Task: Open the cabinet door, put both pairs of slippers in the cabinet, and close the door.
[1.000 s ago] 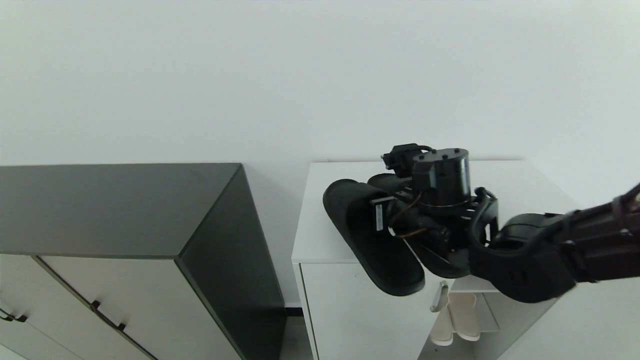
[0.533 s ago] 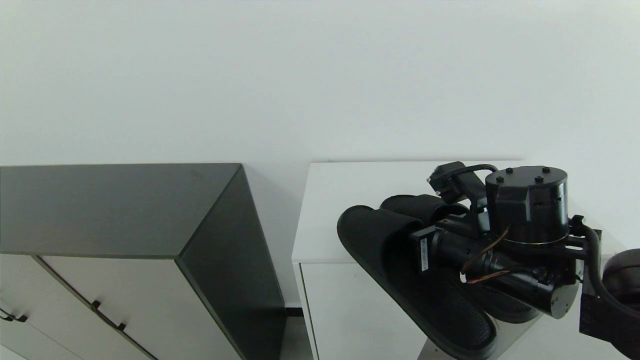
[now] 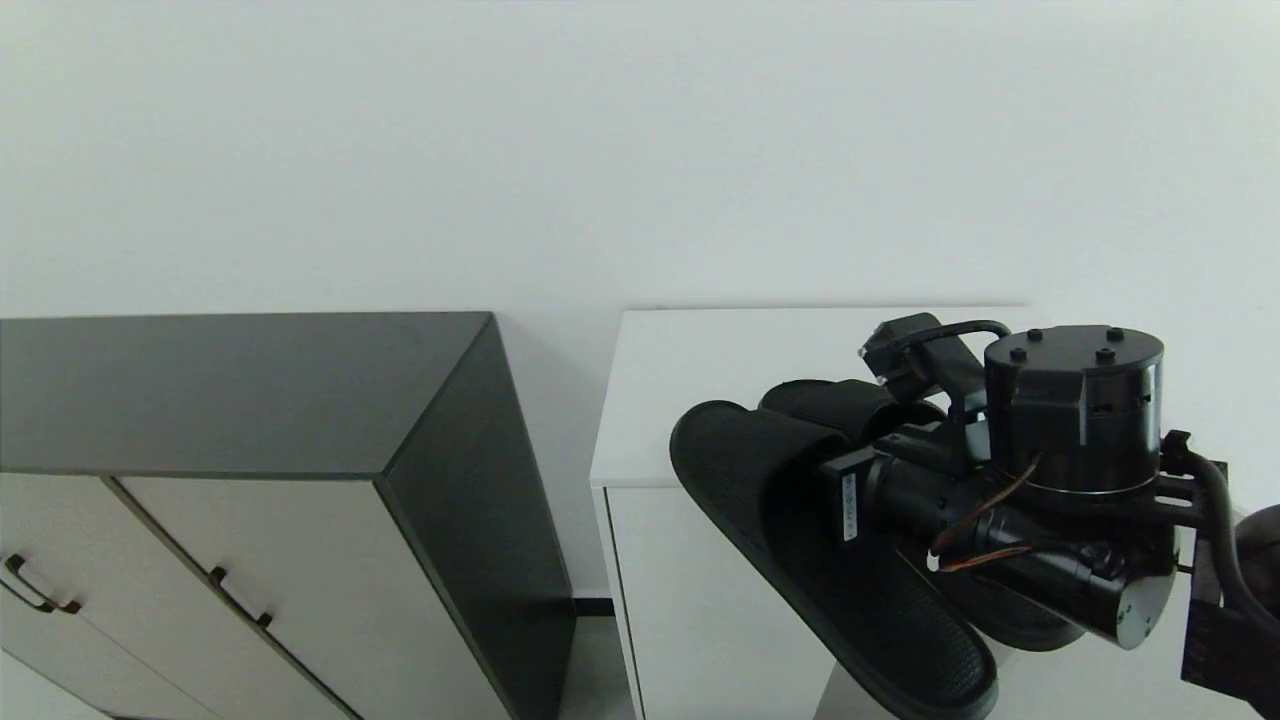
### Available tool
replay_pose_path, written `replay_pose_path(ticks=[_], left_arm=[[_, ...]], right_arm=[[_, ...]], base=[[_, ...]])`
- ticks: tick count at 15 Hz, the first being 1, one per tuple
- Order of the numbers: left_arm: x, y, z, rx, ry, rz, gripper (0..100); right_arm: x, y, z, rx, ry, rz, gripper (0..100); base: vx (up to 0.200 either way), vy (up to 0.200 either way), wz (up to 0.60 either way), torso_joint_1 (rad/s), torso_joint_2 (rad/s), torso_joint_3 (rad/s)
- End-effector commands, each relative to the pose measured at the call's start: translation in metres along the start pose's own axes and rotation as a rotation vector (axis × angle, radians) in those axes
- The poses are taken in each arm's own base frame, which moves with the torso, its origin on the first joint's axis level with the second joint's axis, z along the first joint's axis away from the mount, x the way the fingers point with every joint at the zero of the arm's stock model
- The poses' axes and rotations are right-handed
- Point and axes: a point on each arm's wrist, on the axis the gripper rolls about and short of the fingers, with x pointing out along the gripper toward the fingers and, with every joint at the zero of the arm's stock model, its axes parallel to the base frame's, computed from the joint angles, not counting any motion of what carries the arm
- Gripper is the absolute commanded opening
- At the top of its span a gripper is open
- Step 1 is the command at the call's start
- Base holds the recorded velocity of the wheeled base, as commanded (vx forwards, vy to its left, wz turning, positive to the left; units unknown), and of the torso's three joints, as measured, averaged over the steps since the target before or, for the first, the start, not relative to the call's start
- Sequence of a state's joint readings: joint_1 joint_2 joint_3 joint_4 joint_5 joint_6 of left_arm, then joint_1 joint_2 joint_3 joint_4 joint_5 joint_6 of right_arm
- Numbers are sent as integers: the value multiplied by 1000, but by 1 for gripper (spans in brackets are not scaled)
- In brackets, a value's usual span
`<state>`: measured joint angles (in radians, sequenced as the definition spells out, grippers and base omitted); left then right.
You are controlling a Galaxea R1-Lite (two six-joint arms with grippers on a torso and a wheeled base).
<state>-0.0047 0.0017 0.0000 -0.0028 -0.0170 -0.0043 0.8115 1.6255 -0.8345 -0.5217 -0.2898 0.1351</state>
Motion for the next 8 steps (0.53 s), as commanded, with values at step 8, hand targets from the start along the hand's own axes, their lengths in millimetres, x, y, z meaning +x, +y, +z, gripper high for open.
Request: replay_pose_path(ticks=[8], left_arm=[[0, 0, 0, 0, 0, 0, 0]], right_arm=[[-3, -1, 0, 0, -1, 0, 0]], base=[[-200, 0, 0, -1, 2, 8]])
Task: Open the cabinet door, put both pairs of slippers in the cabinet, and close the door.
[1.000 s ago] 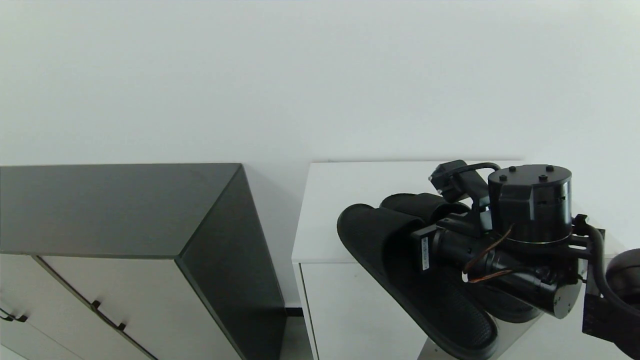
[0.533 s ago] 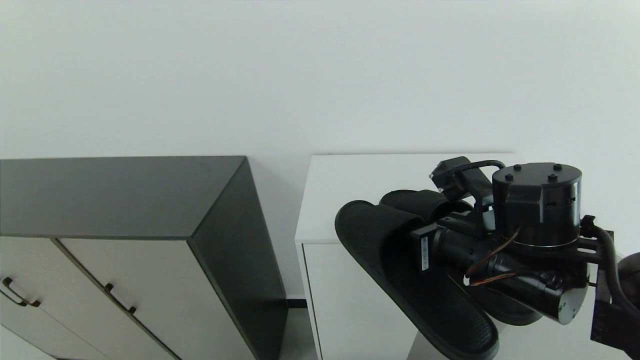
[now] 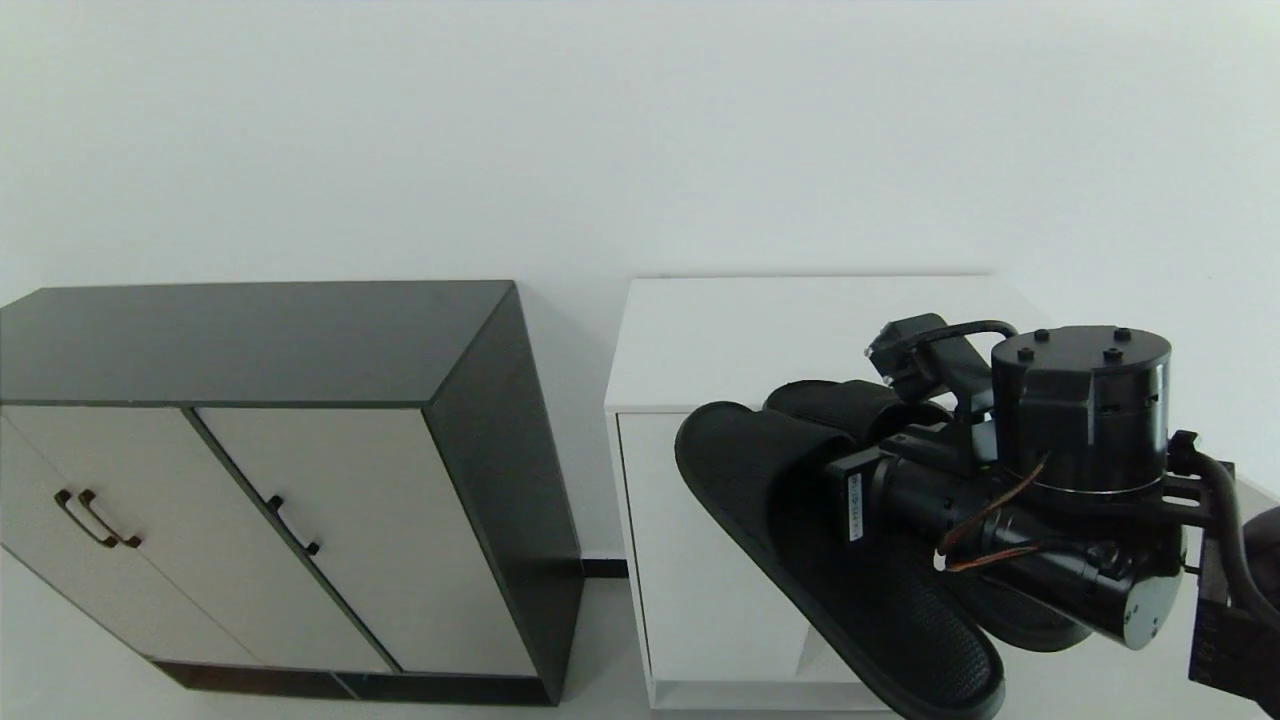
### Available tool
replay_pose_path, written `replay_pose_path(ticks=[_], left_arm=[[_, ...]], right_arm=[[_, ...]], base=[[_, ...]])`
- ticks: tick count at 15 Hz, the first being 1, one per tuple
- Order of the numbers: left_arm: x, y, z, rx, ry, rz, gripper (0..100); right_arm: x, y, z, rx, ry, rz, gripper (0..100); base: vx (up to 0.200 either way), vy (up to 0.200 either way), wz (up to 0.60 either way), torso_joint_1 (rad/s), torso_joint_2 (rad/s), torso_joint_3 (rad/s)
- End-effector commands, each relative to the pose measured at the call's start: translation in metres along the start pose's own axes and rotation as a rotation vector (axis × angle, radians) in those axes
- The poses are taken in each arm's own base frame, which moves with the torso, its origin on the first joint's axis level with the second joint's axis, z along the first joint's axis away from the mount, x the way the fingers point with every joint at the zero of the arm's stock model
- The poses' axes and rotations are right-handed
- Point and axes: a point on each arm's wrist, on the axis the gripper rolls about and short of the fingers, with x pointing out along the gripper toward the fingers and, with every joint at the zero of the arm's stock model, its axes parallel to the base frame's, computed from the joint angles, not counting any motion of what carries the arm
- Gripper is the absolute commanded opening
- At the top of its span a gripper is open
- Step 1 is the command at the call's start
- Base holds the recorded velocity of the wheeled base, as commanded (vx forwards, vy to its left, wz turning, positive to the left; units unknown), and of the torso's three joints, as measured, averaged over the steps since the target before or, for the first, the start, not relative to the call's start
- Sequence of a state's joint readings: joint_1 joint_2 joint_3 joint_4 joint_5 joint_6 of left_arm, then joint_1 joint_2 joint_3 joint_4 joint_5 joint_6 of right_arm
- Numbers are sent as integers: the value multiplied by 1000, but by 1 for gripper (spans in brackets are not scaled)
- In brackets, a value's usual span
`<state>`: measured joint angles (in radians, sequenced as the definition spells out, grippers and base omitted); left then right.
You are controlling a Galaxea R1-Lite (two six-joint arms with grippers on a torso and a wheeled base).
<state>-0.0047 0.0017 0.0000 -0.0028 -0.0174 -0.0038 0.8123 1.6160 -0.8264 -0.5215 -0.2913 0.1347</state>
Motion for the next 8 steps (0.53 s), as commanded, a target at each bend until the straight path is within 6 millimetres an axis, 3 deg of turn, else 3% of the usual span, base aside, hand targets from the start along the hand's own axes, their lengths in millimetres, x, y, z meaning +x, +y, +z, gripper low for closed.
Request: replay_pose_path(ticks=[1, 8], left_arm=[[0, 0, 0, -1, 0, 1, 0], [0, 0, 0, -2, 0, 1, 0]], right_arm=[[-1, 0, 0, 0, 0, 0, 0], [-4, -1, 0, -1, -3, 1, 0]], base=[[0, 0, 0, 0, 0, 0], [0, 0, 0, 0, 0, 0]])
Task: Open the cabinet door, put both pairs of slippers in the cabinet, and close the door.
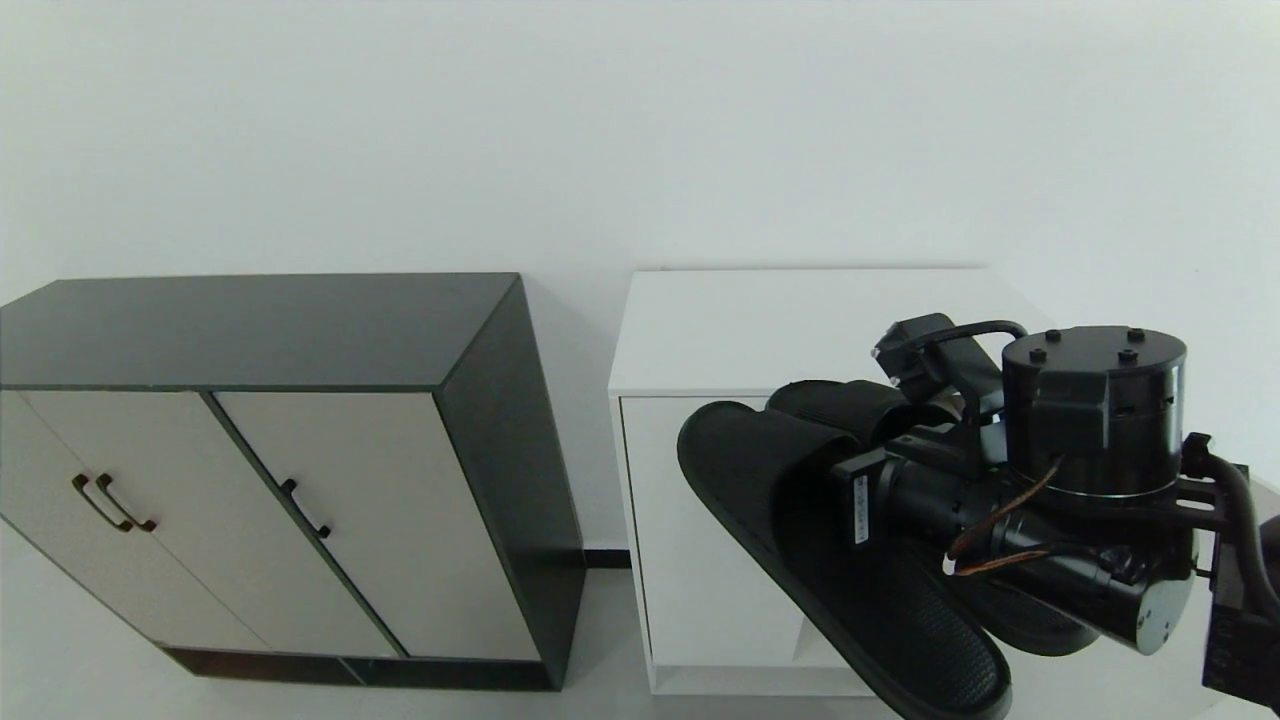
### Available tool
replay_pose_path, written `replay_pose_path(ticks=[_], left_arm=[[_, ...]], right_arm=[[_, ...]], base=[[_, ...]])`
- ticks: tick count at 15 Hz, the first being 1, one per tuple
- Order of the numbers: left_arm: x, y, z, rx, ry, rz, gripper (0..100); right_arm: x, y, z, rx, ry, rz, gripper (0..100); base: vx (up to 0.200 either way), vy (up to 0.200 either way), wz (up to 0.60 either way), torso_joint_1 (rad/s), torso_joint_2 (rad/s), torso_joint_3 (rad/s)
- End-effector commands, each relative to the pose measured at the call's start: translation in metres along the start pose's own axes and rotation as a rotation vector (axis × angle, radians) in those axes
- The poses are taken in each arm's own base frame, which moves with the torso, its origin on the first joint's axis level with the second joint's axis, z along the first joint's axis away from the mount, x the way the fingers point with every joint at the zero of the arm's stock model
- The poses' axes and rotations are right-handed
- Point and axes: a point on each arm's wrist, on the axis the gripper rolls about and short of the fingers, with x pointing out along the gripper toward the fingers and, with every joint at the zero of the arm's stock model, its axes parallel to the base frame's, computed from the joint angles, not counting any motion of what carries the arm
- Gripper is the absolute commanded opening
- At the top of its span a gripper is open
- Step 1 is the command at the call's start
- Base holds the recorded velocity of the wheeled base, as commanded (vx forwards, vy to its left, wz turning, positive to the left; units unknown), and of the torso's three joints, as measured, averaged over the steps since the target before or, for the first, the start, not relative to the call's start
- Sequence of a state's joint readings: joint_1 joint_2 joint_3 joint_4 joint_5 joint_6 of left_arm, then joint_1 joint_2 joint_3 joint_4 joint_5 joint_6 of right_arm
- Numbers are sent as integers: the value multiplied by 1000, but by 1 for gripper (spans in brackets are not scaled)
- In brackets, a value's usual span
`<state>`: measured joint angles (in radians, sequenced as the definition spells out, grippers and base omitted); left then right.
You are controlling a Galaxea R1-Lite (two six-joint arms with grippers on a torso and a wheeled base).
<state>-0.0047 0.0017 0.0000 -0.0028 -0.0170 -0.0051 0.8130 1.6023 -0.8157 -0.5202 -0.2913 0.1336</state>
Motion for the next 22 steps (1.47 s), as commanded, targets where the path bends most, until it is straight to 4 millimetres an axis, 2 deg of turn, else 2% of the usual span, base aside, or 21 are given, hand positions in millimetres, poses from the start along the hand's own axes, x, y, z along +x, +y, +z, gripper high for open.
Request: replay_pose_path(ticks=[1, 7, 22], left_arm=[[0, 0, 0, -1, 0, 0, 0], [0, 0, 0, 1, 0, 0, 0], [0, 0, 0, -1, 0, -1, 0]], right_arm=[[0, 0, 0, 0, 0, 0, 0], [0, 0, -1, -1, 2, 0, 0], [-1, -1, -3, -1, 8, -3, 0]], base=[[0, 0, 0, 0, 0, 0], [0, 0, 0, 0, 0, 0], [0, -200, 0, 2, 4, 2]])
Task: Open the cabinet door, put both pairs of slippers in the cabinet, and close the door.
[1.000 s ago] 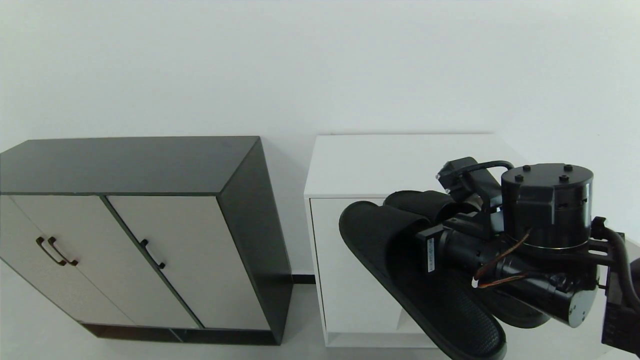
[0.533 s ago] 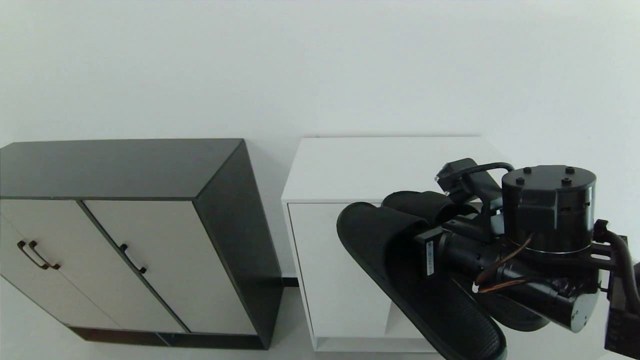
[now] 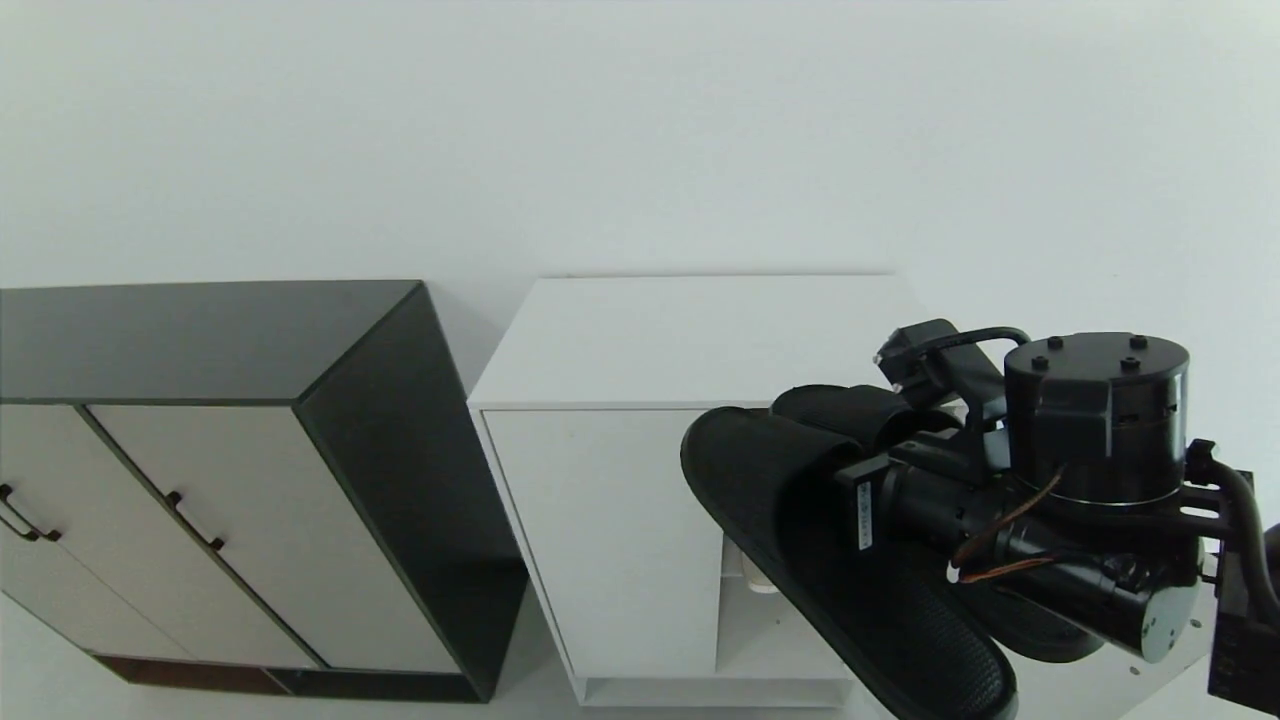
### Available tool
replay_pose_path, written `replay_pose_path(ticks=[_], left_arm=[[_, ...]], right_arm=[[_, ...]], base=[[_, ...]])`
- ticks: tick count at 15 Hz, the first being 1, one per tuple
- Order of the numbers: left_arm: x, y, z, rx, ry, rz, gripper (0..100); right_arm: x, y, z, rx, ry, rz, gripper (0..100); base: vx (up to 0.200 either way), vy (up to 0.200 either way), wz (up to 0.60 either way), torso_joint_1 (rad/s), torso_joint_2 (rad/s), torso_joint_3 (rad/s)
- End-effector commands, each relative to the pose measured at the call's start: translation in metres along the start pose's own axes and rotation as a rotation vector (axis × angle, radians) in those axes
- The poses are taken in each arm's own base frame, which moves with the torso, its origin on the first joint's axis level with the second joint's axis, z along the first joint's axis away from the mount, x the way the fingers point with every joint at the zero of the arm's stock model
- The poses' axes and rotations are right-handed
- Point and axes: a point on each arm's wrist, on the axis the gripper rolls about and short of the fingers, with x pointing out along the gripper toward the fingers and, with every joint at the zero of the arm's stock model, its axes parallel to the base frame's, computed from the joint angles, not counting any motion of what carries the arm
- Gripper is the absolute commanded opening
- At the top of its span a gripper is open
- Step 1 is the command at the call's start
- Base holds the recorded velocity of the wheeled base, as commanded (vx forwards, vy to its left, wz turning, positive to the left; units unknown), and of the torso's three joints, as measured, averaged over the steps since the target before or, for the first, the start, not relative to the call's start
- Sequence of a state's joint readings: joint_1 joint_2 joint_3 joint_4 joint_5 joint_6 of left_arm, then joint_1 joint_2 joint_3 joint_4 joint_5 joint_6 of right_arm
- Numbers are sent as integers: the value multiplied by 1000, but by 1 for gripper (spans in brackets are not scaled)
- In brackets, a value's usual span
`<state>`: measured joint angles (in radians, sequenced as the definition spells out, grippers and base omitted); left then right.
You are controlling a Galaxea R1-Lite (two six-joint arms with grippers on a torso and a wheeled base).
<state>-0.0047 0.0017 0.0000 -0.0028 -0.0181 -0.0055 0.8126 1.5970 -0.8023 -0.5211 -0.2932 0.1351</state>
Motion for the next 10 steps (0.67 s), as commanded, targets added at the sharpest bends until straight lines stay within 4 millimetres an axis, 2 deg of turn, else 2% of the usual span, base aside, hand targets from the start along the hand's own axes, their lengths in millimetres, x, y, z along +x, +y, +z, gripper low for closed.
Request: replay_pose_path(ticks=[1, 4, 10], left_arm=[[0, 0, 0, -1, 0, 0, 0], [0, 0, 0, -1, 0, 0, 0], [0, 0, 0, -2, 0, 0, 0]], right_arm=[[0, 0, 0, -4, 1, 0, 0], [-4, 3, -1, -10, 1, 11, 0], [-10, 2, 0, -8, -9, 12, 0]], base=[[0, -200, 0, -2, -2, -2], [0, -200, 0, 2, -1, 1], [0, 0, 0, 0, 0, 0]])
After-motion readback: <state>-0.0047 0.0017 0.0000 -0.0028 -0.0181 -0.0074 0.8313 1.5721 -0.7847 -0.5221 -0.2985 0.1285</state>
